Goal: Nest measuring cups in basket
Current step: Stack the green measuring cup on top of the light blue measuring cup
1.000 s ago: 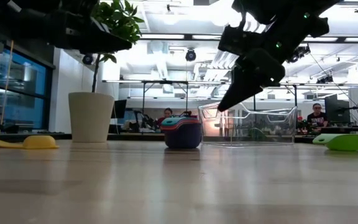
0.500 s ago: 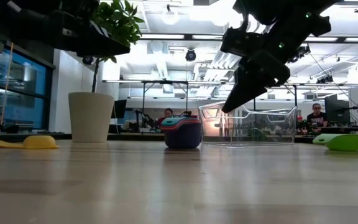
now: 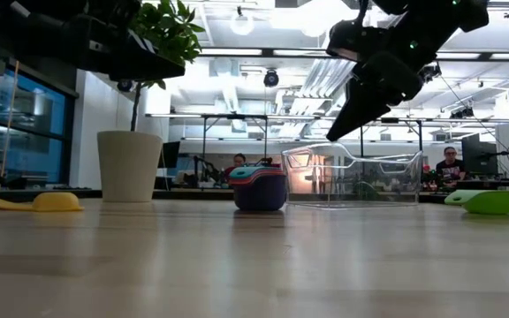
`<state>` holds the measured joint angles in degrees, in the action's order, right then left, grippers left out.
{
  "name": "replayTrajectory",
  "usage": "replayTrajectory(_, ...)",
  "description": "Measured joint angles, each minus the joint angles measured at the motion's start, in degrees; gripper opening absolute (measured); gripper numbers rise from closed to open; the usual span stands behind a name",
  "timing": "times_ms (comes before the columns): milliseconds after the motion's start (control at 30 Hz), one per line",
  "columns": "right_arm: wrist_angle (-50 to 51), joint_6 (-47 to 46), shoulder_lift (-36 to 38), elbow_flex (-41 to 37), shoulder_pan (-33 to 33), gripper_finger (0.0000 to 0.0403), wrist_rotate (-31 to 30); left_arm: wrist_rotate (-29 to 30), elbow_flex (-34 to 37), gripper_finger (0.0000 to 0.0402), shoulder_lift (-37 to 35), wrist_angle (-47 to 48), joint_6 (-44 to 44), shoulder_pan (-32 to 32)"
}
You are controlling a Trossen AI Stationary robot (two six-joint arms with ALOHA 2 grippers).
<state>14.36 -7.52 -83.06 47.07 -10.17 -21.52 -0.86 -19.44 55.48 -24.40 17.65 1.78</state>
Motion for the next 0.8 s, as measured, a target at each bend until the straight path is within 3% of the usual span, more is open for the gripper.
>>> replayTrajectory(233,1.5,0.0,0.0,0.0,-0.2,0.0,-0.4,0.0,0.0,0.0,0.0,0.1,0.9,0.0)
replayTrajectory(467,6.0,-3.3,1.4,-1.1,0.7,0.0,-4.5,0.0,0.0,0.0,0.0,0.2,0.9,0.0)
replayTrajectory(567,3.0,-6.5,6.3,-6.8,1.8,0.0,-4.1,0.0,0.0,0.0,0.0,0.2,0.9,0.0)
replayTrajectory(800,-3.8,-16.1,25.9,-21.1,2.7,0.0,1.8,0.2,0.0,0.0,0.0,0.1,1.0,0.1)
